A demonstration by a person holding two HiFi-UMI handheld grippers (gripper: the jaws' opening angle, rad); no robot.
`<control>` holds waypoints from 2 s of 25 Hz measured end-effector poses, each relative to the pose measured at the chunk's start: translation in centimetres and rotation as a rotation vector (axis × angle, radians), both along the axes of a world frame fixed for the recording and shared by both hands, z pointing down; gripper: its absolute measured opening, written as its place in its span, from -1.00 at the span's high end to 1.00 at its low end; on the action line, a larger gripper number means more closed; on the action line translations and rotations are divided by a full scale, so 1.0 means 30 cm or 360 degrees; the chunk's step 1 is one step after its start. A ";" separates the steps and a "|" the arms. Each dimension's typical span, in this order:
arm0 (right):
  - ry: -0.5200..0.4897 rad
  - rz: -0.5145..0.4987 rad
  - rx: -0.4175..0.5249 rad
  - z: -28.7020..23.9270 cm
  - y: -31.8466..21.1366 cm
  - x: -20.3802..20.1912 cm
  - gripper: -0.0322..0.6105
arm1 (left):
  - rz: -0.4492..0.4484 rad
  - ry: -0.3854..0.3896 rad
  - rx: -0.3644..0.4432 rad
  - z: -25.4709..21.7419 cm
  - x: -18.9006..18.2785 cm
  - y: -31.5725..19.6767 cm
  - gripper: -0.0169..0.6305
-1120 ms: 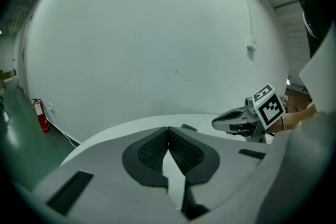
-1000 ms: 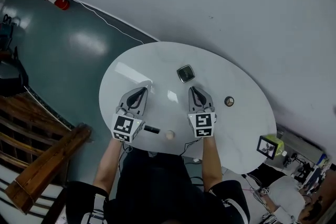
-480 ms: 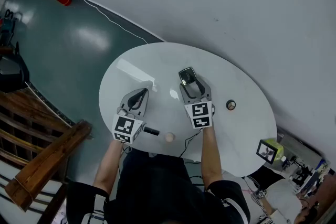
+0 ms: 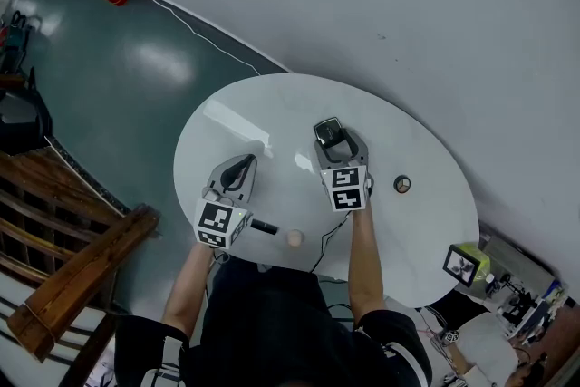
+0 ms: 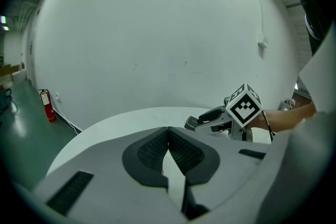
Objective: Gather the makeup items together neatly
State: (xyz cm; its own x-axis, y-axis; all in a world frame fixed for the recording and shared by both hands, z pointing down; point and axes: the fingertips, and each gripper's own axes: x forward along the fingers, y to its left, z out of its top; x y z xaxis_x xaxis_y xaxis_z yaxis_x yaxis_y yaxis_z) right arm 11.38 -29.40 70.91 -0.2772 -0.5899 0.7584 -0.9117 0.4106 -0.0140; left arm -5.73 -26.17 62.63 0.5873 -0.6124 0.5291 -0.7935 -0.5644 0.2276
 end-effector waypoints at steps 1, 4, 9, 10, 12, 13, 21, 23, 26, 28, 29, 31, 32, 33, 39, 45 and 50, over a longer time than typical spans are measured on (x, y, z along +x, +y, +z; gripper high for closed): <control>-0.0003 0.0003 -0.0005 0.001 -0.003 -0.001 0.04 | -0.0003 0.0001 -0.0002 0.001 -0.003 0.001 0.90; -0.0010 0.0010 -0.0016 0.002 -0.011 -0.007 0.02 | -0.0013 0.0008 -0.0006 0.002 -0.012 0.002 0.90; 0.0001 0.0025 -0.0094 0.045 -0.010 -0.005 -0.02 | -0.0019 0.0012 -0.0009 0.008 -0.023 0.013 0.90; -0.0013 0.0029 -0.0110 0.050 -0.009 -0.002 -0.03 | -0.0020 0.0014 -0.0010 0.007 -0.023 0.017 0.90; -0.0020 0.0027 -0.0120 0.054 -0.006 0.008 -0.04 | -0.0023 0.0016 -0.0010 0.004 -0.023 0.027 0.90; -0.0016 0.0026 -0.0123 0.054 -0.004 0.010 -0.04 | -0.0024 0.0017 -0.0009 0.002 -0.026 0.030 0.90; -0.0022 0.0081 -0.0126 0.045 -0.001 0.017 -0.05 | -0.0036 0.0014 0.0017 -0.025 -0.059 0.041 0.90; -0.0032 0.0092 -0.0111 0.024 0.002 0.015 -0.05 | -0.0032 0.0013 0.0025 -0.038 -0.071 0.046 0.90; -0.0044 0.0104 -0.0096 -0.009 0.009 0.013 -0.05 | -0.0020 0.0014 0.0036 -0.051 -0.080 0.052 0.90; -0.0051 0.0119 -0.0099 -0.023 0.023 0.017 -0.05 | -0.0008 0.0017 0.0042 -0.059 -0.079 0.058 0.90; -0.0050 0.0128 -0.0102 -0.027 0.034 0.020 -0.05 | -0.0001 0.0020 0.0046 -0.064 -0.077 0.064 0.90; -0.0040 0.0143 -0.0111 -0.029 0.064 0.028 -0.05 | 0.0018 0.0026 0.0054 -0.074 -0.072 0.080 0.90; -0.0034 0.0147 -0.0119 -0.027 0.082 0.031 -0.05 | 0.0028 0.0027 0.0058 -0.077 -0.070 0.089 0.90; -0.0029 0.0149 -0.0130 -0.024 0.101 0.034 -0.05 | 0.0039 0.0028 0.0061 -0.081 -0.068 0.096 0.90; -0.0026 0.0215 -0.0151 -0.023 0.200 0.051 -0.04 | 0.0100 0.0030 0.0085 -0.102 -0.062 0.135 0.90; -0.0043 0.0294 -0.0168 -0.042 0.293 0.067 -0.04 | 0.0163 0.0033 0.0102 -0.124 -0.060 0.183 0.90; -0.0032 0.0355 -0.0162 -0.073 0.367 0.080 -0.04 | 0.0216 0.0042 0.0128 -0.157 -0.062 0.218 0.90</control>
State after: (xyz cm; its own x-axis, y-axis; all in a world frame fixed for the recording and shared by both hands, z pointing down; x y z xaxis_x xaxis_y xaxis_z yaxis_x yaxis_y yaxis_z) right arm 13.77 -18.40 68.71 -0.1646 -0.5590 0.8127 -0.9787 0.1949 -0.0642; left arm -7.57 -19.64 57.91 0.6805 -0.5664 0.4648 -0.7031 -0.6833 0.1968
